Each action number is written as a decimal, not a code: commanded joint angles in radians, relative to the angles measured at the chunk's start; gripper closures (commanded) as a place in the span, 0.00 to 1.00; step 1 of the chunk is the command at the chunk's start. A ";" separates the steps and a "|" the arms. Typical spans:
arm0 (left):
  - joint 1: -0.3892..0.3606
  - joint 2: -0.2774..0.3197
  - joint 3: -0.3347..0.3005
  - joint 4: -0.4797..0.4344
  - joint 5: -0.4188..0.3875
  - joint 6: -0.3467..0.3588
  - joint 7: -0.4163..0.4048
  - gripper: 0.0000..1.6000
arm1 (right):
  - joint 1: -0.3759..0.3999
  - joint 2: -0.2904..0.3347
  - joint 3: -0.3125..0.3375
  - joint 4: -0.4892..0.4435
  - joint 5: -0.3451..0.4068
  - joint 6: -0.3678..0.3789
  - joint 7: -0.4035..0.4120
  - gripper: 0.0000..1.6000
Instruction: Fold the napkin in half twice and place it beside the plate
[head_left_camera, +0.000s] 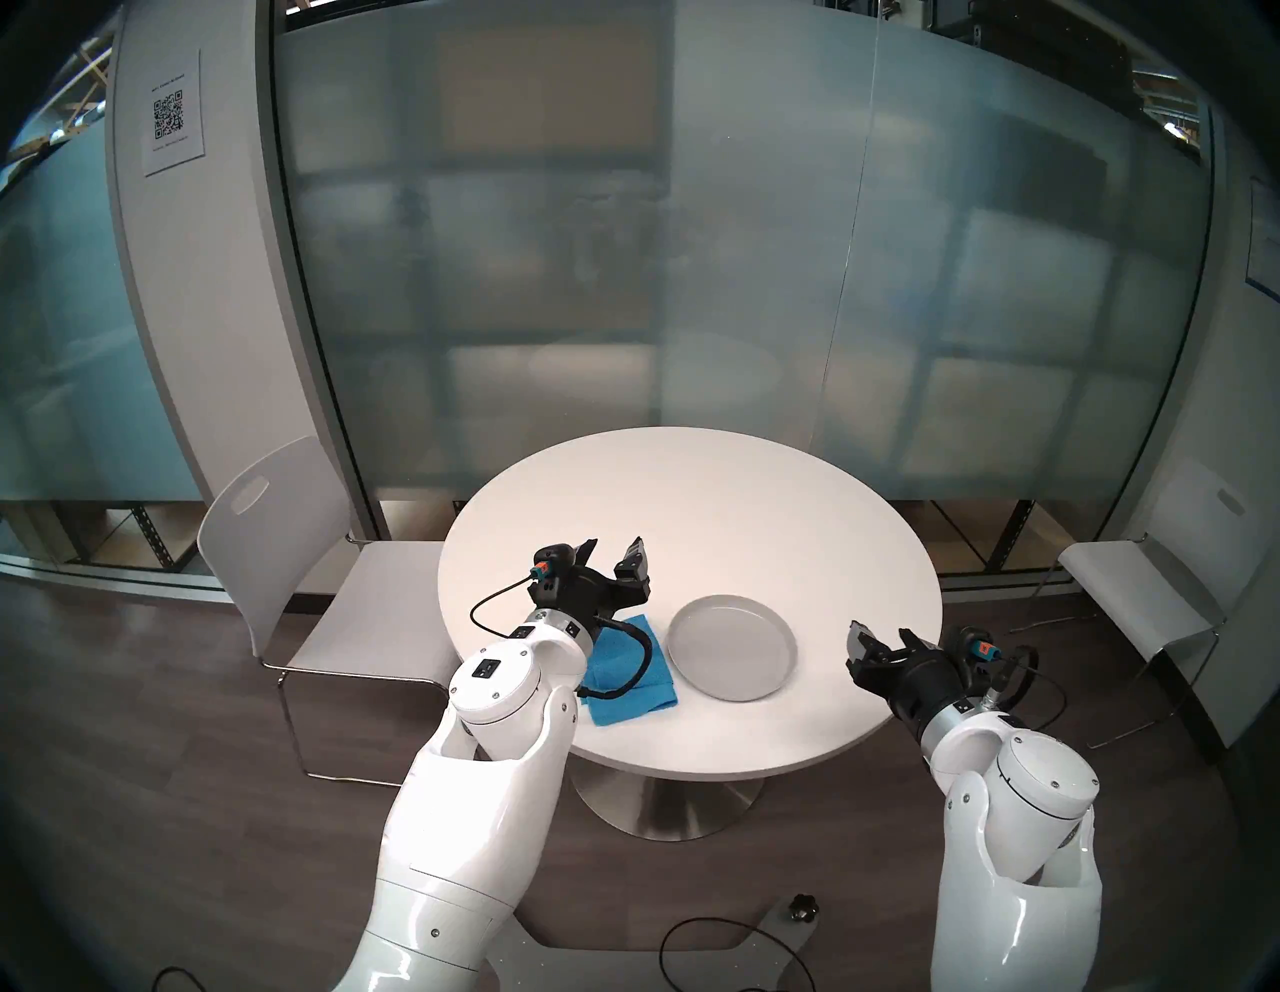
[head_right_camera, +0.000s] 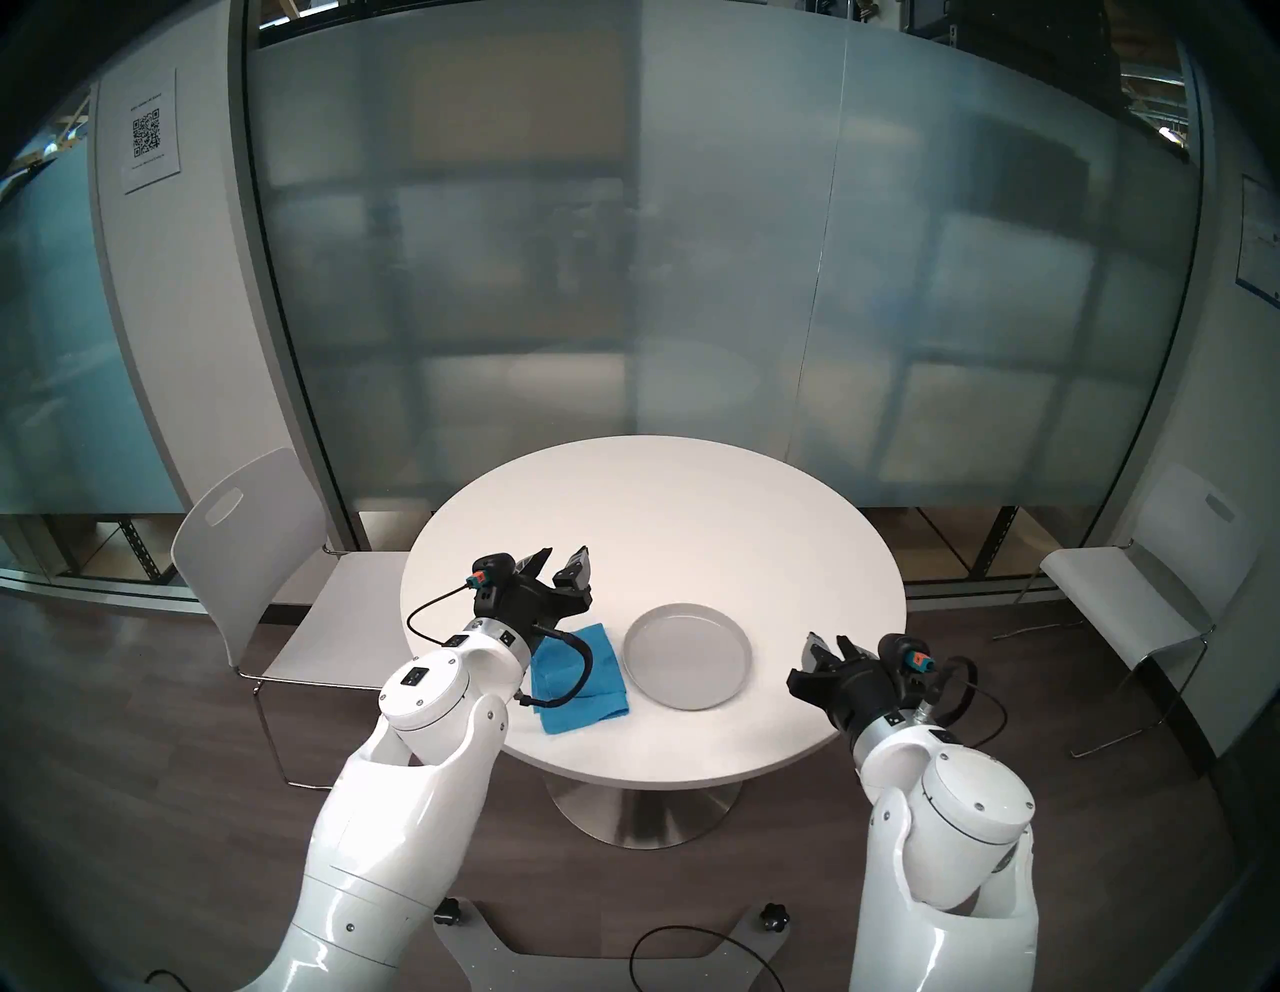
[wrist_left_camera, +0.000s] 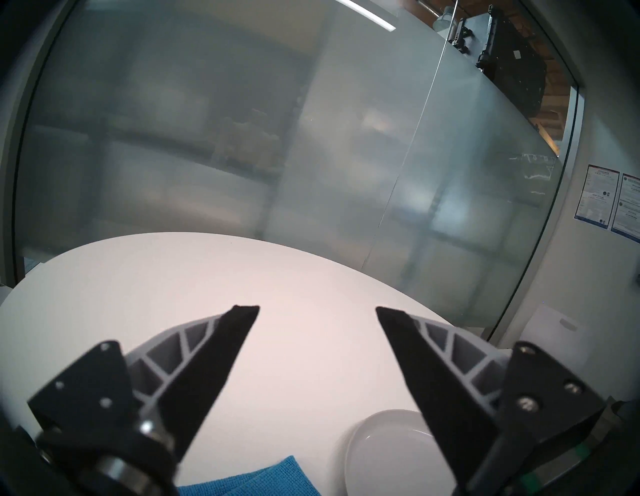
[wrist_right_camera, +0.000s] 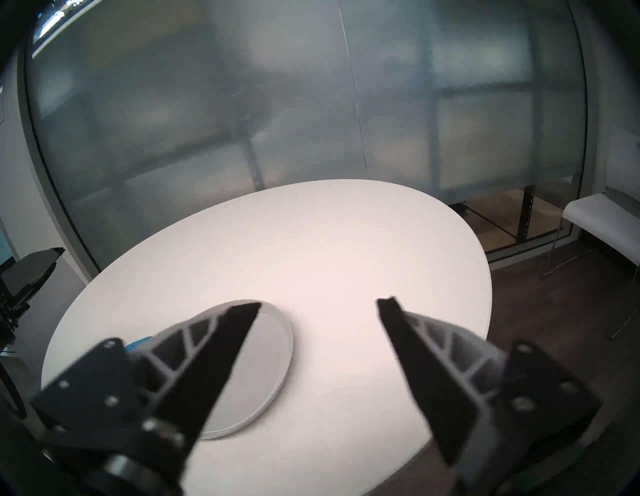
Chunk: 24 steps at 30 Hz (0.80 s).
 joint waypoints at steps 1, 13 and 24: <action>0.000 0.001 0.002 -0.028 -0.005 -0.003 -0.009 0.00 | 0.008 0.001 -0.008 -0.016 0.007 -0.029 -0.009 0.02; 0.000 0.003 0.003 -0.028 -0.008 -0.003 -0.008 0.00 | 0.007 0.002 -0.010 -0.015 0.008 -0.032 -0.014 0.02; -0.001 0.005 0.004 -0.028 -0.010 -0.003 -0.007 0.00 | 0.006 0.003 -0.011 -0.015 0.010 -0.033 -0.015 0.02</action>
